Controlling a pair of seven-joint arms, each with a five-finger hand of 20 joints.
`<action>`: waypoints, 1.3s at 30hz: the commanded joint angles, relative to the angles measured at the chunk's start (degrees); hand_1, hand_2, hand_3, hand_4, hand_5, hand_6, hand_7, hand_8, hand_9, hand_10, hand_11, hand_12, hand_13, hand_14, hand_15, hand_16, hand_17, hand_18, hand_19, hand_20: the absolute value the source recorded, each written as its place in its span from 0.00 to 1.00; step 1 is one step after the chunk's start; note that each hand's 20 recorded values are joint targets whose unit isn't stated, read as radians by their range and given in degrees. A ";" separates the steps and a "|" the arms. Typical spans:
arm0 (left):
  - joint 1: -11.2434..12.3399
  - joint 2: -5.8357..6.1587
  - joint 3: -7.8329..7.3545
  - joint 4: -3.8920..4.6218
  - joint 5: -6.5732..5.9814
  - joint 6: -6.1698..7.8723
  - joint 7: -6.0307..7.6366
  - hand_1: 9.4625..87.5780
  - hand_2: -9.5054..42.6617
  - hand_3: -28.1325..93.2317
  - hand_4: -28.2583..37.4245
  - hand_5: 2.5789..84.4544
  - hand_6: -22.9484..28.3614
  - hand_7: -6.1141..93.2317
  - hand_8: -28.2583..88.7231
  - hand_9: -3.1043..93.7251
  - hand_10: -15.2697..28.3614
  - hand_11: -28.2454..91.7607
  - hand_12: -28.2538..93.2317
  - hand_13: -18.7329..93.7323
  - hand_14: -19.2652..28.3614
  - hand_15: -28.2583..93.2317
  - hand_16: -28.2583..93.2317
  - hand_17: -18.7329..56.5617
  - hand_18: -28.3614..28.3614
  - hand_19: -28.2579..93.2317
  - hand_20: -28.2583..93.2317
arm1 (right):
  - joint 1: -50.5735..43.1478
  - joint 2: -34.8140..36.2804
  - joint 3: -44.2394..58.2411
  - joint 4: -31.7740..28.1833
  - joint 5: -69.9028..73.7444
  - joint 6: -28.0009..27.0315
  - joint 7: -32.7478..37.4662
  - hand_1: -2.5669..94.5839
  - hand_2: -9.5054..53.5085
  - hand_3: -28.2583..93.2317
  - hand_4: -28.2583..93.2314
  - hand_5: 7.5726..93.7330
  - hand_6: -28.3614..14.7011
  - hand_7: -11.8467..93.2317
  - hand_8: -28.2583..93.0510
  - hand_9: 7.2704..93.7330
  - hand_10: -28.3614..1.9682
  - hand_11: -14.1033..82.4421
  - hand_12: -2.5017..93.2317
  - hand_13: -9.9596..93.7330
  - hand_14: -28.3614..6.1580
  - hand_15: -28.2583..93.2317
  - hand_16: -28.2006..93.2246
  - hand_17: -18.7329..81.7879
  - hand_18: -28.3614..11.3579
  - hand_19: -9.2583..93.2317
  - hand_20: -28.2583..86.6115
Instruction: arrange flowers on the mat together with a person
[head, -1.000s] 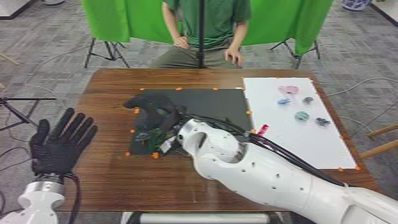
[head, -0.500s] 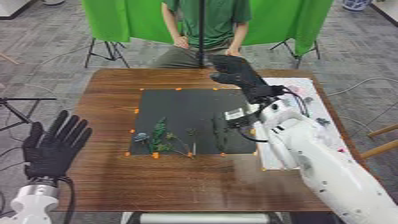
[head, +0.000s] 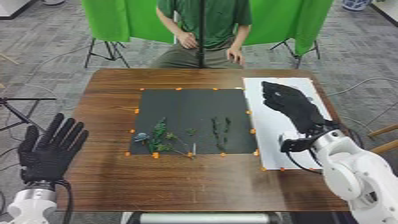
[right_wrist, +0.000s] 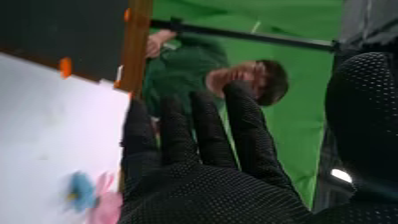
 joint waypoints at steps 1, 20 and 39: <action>1.71 -0.89 0.03 -0.48 -0.17 0.99 0.55 0.18 0.39 0.81 0.00 0.50 0.56 0.15 0.16 0.45 0.67 0.36 0.30 0.42 0.70 0.45 0.18 0.21 0.71 0.44 0.33 | -6.70 -0.03 3.24 -2.17 0.57 9.21 -4.67 0.31 0.07 0.84 0.05 0.36 0.56 0.21 0.15 0.32 0.55 0.17 0.15 0.34 0.57 0.27 0.34 0.34 0.52 0.11 0.38; 2.04 -0.78 0.37 -0.58 -0.76 1.19 0.79 0.18 0.39 0.81 0.00 0.50 0.56 0.15 0.16 0.44 0.68 0.36 0.30 0.42 0.71 0.45 0.18 0.21 0.71 0.44 0.33 | -13.31 -1.03 7.10 -4.47 -0.29 9.42 -4.57 0.33 0.06 0.84 0.04 0.38 0.54 0.22 0.15 0.33 0.54 0.18 0.14 0.35 0.59 0.28 0.30 0.37 0.59 0.09 0.40; 2.41 -1.04 -0.71 -0.56 -0.24 1.34 -0.70 0.19 0.39 0.81 0.00 0.50 0.56 0.15 0.16 0.45 0.67 0.36 0.30 0.42 0.71 0.46 0.18 0.21 0.71 0.44 0.33 | -13.22 -0.13 6.00 -4.44 -1.18 10.88 -3.71 0.34 0.06 0.85 0.04 0.37 0.55 0.23 0.14 0.32 0.55 0.18 0.15 0.35 0.53 0.29 0.30 0.37 0.54 0.10 0.41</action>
